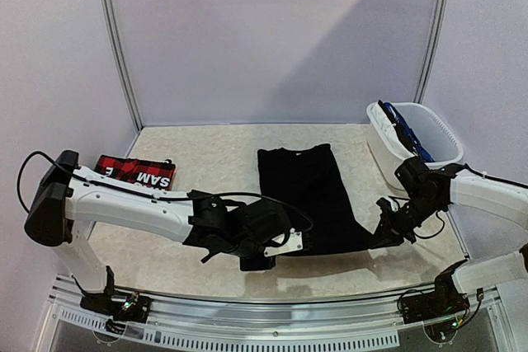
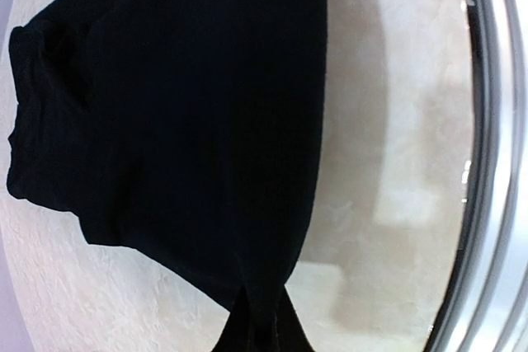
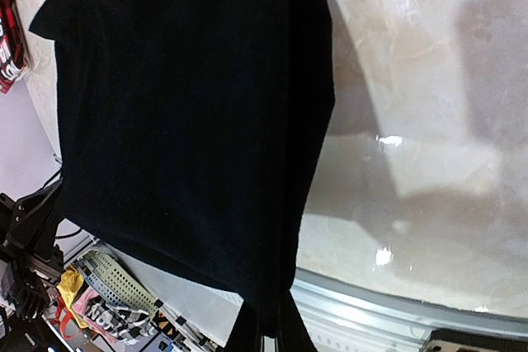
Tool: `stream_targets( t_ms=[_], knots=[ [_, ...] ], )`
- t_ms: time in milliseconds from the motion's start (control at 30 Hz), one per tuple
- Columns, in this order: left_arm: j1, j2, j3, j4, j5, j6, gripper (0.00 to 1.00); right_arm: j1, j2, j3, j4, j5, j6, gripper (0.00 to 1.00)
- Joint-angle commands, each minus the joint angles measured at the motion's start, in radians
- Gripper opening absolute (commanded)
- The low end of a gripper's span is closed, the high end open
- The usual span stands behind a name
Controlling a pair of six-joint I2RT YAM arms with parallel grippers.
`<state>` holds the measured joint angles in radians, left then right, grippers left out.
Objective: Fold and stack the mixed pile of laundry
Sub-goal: Fold the 2/3-rectangle-folded T-shirt at the center of the board.
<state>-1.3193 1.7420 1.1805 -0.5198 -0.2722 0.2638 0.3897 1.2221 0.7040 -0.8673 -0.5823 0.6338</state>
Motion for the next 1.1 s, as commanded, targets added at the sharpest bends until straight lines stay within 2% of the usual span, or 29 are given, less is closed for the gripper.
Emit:
stream_targets(
  t_ms=[0, 333, 567, 733, 1067],
  knots=[
    [-0.049, -0.056, 0.039, -0.096, -0.025, -0.081, 0.0, -0.006, -0.064, 0.044, -0.11, 0.001, -0.02, 0.0],
    [-0.126, -0.106, 0.128, -0.2, -0.023, -0.159, 0.0, -0.005, -0.188, 0.107, -0.285, -0.021, -0.027, 0.0],
    [-0.132, -0.145, 0.182, -0.264, 0.024, -0.173, 0.0, -0.005, -0.234, 0.191, -0.387, -0.014, -0.026, 0.0],
    [-0.117, -0.154, 0.225, -0.295, 0.04, -0.135, 0.0, -0.005, -0.205, 0.3, -0.438, 0.034, -0.035, 0.0],
    [0.03, -0.126, 0.332, -0.327, 0.154, -0.072, 0.0, -0.006, -0.012, 0.56, -0.471, 0.15, -0.086, 0.0]
  ],
)
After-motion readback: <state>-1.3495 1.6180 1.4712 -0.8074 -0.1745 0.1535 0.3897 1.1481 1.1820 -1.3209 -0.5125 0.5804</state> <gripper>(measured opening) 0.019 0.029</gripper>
